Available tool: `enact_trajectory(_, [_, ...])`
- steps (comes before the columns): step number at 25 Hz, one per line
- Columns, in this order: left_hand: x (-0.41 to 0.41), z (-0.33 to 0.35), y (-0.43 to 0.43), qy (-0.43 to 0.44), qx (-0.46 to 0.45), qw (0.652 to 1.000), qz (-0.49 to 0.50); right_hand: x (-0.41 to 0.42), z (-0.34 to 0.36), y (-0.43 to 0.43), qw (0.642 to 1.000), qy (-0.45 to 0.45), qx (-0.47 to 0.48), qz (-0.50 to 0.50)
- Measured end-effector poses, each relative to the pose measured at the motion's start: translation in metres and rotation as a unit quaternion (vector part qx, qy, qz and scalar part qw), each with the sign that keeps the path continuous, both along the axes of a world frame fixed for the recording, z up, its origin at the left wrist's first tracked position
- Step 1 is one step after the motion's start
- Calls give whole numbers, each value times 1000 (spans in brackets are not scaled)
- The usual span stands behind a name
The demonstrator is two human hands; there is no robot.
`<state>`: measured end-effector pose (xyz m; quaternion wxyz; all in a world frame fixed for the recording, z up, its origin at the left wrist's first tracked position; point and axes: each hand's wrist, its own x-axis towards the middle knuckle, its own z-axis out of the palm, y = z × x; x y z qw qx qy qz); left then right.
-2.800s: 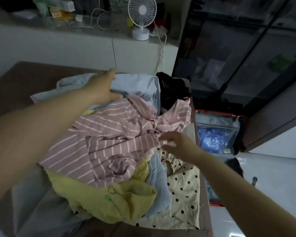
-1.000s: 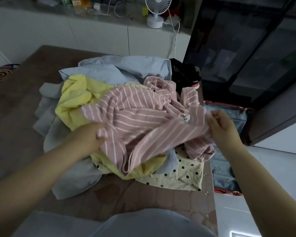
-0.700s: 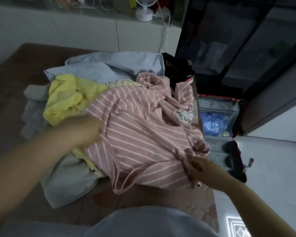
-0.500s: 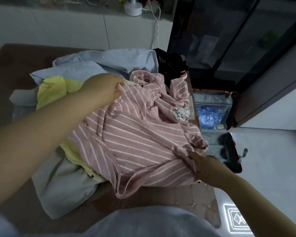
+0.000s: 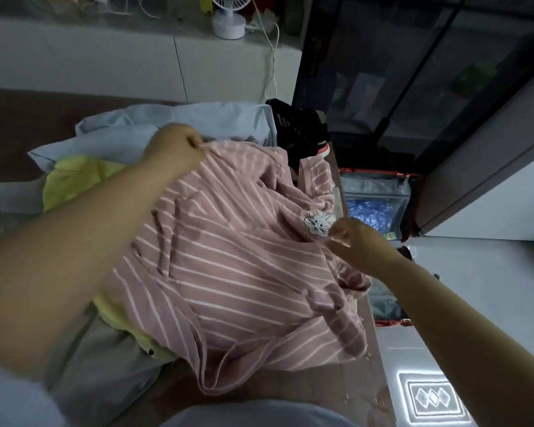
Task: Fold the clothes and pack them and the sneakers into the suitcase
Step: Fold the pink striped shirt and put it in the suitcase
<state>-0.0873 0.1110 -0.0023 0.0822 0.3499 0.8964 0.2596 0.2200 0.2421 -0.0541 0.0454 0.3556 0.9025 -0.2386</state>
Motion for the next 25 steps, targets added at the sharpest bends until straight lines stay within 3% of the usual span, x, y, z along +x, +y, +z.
enact_trajectory(2, [-19,15,-37,6,34,997,62,-24,-8,7,1000,6,-11,-3])
enact_trajectory(4, [-42,18,-81,-38,2,994,103,-43,-22,9,999,-32,-7,22])
enact_trajectory(7, [-56,21,-135,-185,-236,952,53,-55,-32,9,998,-14,6,56])
enact_trajectory(9, [-58,29,-142,-218,-378,900,-4,-50,-24,11,993,-31,-5,118])
enact_trajectory(11, [-52,46,-121,-192,-465,863,-43,-44,-14,17,975,-106,-13,194])
enact_trajectory(13, [-31,60,-81,-107,-442,888,-68,-44,-10,29,977,-117,-24,178])
enact_trajectory(15, [-11,55,-31,-42,-312,947,-62,-53,-14,45,995,-21,0,93])
enact_trajectory(17, [9,38,20,-6,-198,977,-80,-67,-24,59,998,51,38,1])
enact_trajectory(20, [6,-16,73,18,-204,973,-106,-82,-36,77,993,61,-1,-104])
enact_trajectory(22, [-2,-47,84,23,-232,971,-55,-86,-43,89,990,71,-25,-122])
enact_trajectory(25, [-15,-57,82,22,-172,985,2,-97,-56,106,986,103,-22,-133])
